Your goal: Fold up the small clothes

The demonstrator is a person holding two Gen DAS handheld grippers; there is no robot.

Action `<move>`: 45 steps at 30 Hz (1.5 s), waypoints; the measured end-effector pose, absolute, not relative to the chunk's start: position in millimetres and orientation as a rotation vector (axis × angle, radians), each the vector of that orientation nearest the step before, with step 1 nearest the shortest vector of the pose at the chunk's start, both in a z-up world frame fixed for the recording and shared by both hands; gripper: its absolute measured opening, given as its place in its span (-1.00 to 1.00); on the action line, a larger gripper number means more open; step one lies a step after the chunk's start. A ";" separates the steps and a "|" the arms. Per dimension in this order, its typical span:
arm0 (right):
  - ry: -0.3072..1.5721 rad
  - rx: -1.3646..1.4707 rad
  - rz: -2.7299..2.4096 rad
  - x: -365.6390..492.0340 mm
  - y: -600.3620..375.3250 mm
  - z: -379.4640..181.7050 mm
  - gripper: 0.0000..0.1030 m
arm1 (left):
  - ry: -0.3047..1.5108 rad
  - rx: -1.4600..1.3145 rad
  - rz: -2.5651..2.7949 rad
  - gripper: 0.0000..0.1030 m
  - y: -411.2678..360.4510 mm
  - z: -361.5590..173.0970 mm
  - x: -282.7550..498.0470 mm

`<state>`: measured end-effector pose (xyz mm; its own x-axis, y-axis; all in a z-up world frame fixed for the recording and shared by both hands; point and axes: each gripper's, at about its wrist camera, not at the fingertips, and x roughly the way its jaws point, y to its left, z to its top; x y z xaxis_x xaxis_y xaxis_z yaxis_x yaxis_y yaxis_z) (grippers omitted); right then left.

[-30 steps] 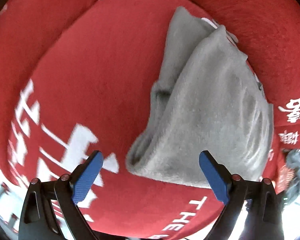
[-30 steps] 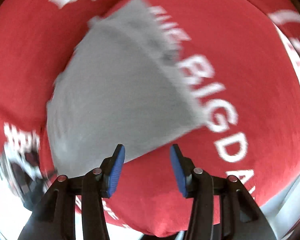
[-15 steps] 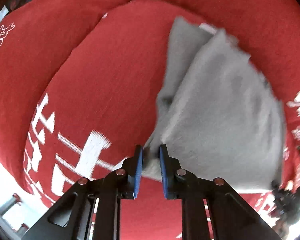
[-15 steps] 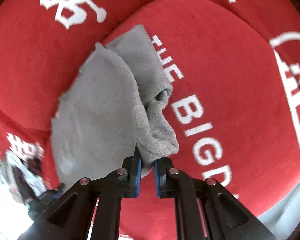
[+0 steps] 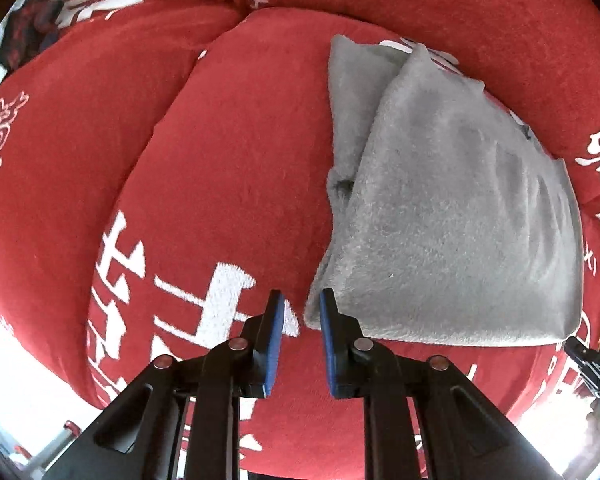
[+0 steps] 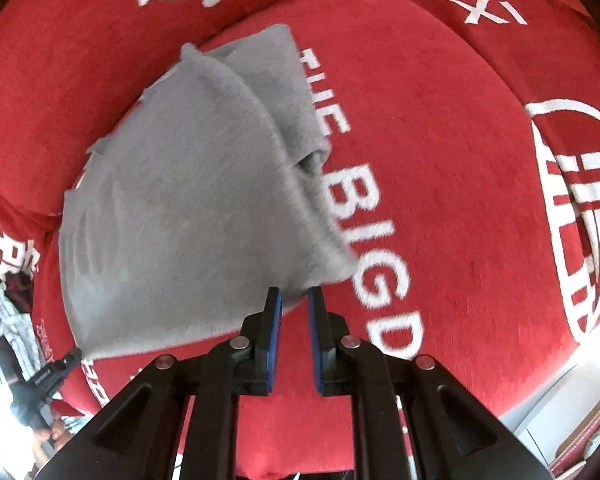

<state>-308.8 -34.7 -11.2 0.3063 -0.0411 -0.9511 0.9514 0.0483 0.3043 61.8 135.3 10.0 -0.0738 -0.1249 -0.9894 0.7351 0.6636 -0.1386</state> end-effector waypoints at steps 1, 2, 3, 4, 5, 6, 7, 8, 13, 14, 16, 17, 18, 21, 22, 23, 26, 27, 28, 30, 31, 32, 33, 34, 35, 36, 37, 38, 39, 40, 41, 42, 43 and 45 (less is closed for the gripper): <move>0.963 1.276 -0.961 -305.2 -29.6 -9.3 -0.69 | 1.485 0.539 -0.770 -0.62 135.0 10.8 62.7; 0.964 1.274 -0.954 -300.9 -26.4 -8.0 -0.69 | 1.486 0.544 -0.771 -0.62 134.5 11.2 63.6; 0.966 1.270 -0.943 -294.0 -22.4 -6.2 -0.69 | 1.486 0.547 -0.773 -0.62 134.0 11.7 64.4; 0.967 1.264 -0.934 -288.1 -18.7 -5.0 -0.69 | 1.484 0.550 -0.776 -0.62 133.0 12.5 64.8; 0.968 1.261 -0.926 -282.8 -15.7 -4.1 -0.69 | 1.482 0.554 -0.779 -0.62 132.8 13.5 64.9; 0.968 1.259 -0.914 -276.2 -12.7 -3.4 -0.69 | 1.480 0.559 -0.783 -0.62 130.9 13.6 64.0; 0.970 1.259 -0.894 -266.9 -10.2 -3.1 -0.69 | 1.477 0.566 -0.790 -0.62 130.3 14.6 63.0; 0.974 1.258 -0.877 -260.3 -8.4 -3.5 -0.69 | 1.478 0.576 -0.804 -0.62 129.4 15.4 61.5; 0.993 1.240 -0.802 -226.5 3.2 -4.7 -0.67 | 1.501 0.619 -0.868 -0.62 127.2 17.0 53.7; 0.991 1.242 -0.792 -222.3 6.1 -3.8 -0.65 | 1.493 0.629 -0.874 -0.47 126.6 17.8 52.4; 0.988 1.251 -0.767 -209.8 10.9 -4.2 -0.58 | 1.473 0.646 -0.862 0.75 126.0 19.8 51.4; 0.989 1.253 -0.757 -204.6 12.6 -4.0 -0.53 | 1.448 0.639 -0.852 0.99 126.7 23.4 51.9; 0.990 1.254 -0.747 -199.6 14.1 -4.1 -0.50 | 1.427 0.632 -0.861 0.99 126.9 26.8 52.0; 0.992 1.252 -0.713 -181.9 19.3 -4.3 -0.46 | 1.430 0.643 -0.870 0.99 125.3 26.5 54.3; 0.994 1.253 -0.705 -177.1 20.7 -4.8 -0.45 | 1.438 0.642 -0.869 0.99 125.0 24.9 55.4; 0.997 1.255 -0.699 -172.6 21.9 -5.7 -0.41 | 1.442 0.642 -0.863 0.99 125.1 23.5 57.1; 1.008 1.252 -0.680 -156.6 24.0 -7.4 -0.37 | 1.446 0.646 -0.843 0.99 125.4 19.4 63.3; 1.011 1.245 -0.676 -151.6 24.9 -7.3 -0.34 | 1.450 0.648 -0.839 0.99 125.7 18.1 64.9; 1.019 1.229 -0.670 -145.3 25.5 -6.4 -0.33 | 1.455 0.652 -0.836 0.99 126.1 16.5 66.7; 1.026 1.209 -0.661 -136.3 25.6 -4.2 -0.30 | 1.458 0.673 -0.832 0.99 126.9 12.9 69.2; 1.028 1.199 -0.653 -129.1 24.3 -2.8 -0.30 | 1.455 0.686 -0.830 0.99 127.8 11.6 70.0; 1.028 1.194 -0.647 -123.2 23.3 -2.0 -0.29 | 1.452 0.695 -0.829 0.99 127.6 10.6 70.5; 1.027 1.190 -0.640 -115.9 22.1 -1.2 -0.28 | 1.450 0.706 -0.828 0.99 127.9 9.9 71.4; 1.027 1.183 -0.633 -107.9 20.3 0.4 -0.28 | 1.446 0.716 -0.824 0.99 128.3 9.0 72.8; 1.026 1.172 -0.625 -99.1 18.2 2.2 -0.26 | 1.443 0.724 -0.820 0.99 129.7 8.4 75.1; 1.026 1.159 -0.620 -90.8 16.4 4.1 -0.20 | 1.440 0.731 -0.813 0.99 130.1 7.6 77.3; 1.027 1.140 -0.614 -80.8 14.1 6.4 -0.18 | 1.439 0.733 -0.804 0.99 131.1 6.7 80.7; 1.025 1.122 -0.607 -69.9 11.1 8.8 -0.16 | 1.439 0.725 -0.797 0.99 132.5 6.1 84.6; 1.021 1.111 -0.602 -61.7 8.3 10.5 -0.16 | 1.436 0.710 -0.786 0.99 134.3 5.9 89.4; 1.017 1.101 -0.594 -48.8 4.0 11.7 -0.15 | 1.434 0.688 -0.776 0.99 136.6 5.4 95.8; 1.017 1.094 -0.591 -38.7 0.4 11.9 -0.15 | 1.435 0.676 -0.774 0.99 137.2 4.1 100.6; 1.018 1.087 -0.592 -29.6 -3.0 11.8 -0.15 | 1.440 0.660 -0.772 0.99 138.6 2.1 107.0; 1.020 1.074 -0.597 -15.6 -7.9 10.4 -0.15 | 1.445 0.653 -0.772 0.99 139.2 0.5 110.9; 1.022 1.054 -0.609 2.9 -14.4 7.0 -0.15 | 1.447 0.647 -0.771 0.99 140.8 -3.3 119.9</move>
<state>2.9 -14.4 7.0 0.4291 0.0516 -0.9018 0.8175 0.4025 0.4120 119.9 140.8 -3.3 -0.0298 -0.0706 -0.9971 0.7883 0.6117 -0.0669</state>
